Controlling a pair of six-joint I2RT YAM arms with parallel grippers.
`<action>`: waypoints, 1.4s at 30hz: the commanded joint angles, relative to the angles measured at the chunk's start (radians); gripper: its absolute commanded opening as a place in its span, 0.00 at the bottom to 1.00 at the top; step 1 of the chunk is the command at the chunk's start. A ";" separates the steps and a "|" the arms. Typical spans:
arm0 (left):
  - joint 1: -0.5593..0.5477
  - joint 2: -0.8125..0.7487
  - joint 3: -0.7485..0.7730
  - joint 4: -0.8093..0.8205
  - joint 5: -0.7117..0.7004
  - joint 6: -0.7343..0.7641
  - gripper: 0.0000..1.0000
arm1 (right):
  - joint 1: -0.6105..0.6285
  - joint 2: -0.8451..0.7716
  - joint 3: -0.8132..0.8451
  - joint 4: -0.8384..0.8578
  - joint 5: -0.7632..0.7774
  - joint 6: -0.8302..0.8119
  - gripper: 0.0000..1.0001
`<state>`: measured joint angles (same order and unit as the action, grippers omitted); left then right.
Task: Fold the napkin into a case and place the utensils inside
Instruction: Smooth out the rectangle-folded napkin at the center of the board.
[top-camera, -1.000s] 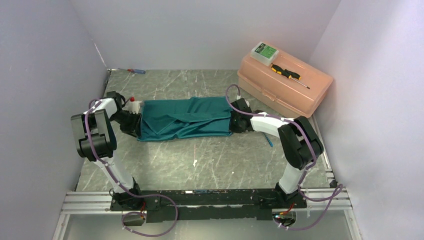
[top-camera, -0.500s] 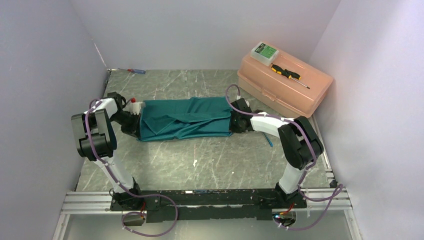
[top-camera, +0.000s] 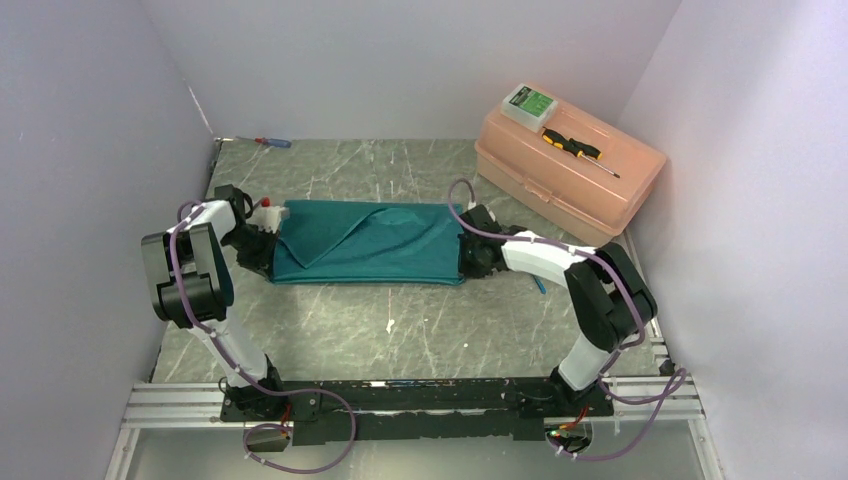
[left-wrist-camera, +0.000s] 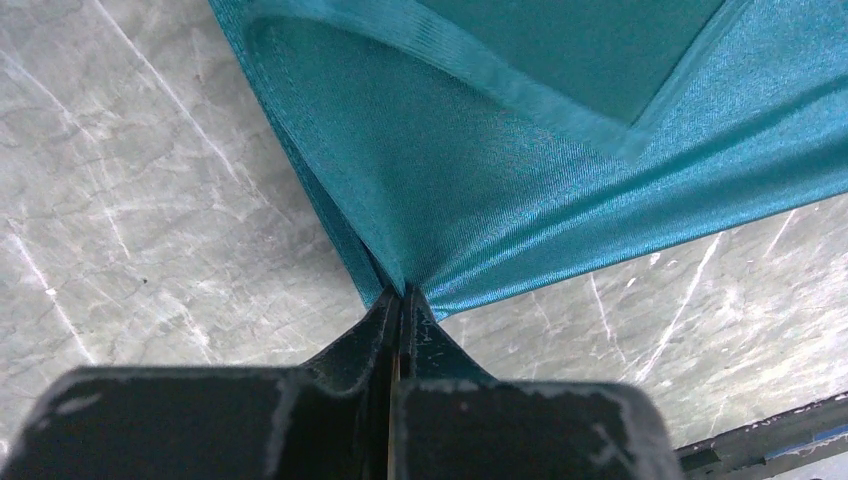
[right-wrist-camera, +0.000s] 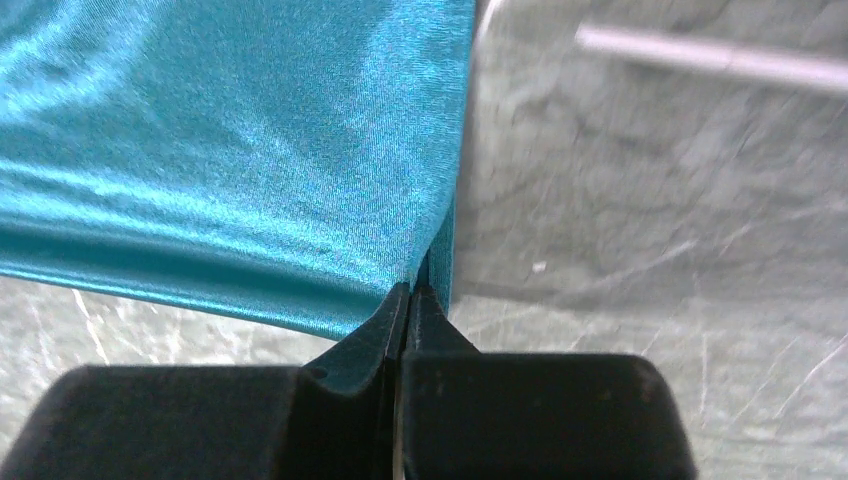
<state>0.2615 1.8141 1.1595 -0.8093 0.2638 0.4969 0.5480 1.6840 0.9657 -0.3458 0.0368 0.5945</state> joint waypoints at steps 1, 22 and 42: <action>0.008 -0.057 -0.015 -0.020 -0.002 0.057 0.03 | 0.039 -0.053 -0.057 -0.072 0.027 0.008 0.00; 0.007 -0.162 0.181 -0.253 0.052 0.037 0.56 | -0.037 -0.078 0.249 -0.220 0.203 -0.117 0.50; -0.211 0.037 0.206 -0.122 -0.114 0.204 0.53 | -0.063 0.414 0.633 -0.067 0.021 -0.071 0.00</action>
<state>0.0353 1.8355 1.3544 -0.9730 0.2356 0.6285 0.4854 2.0964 1.5494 -0.4591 0.0921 0.4988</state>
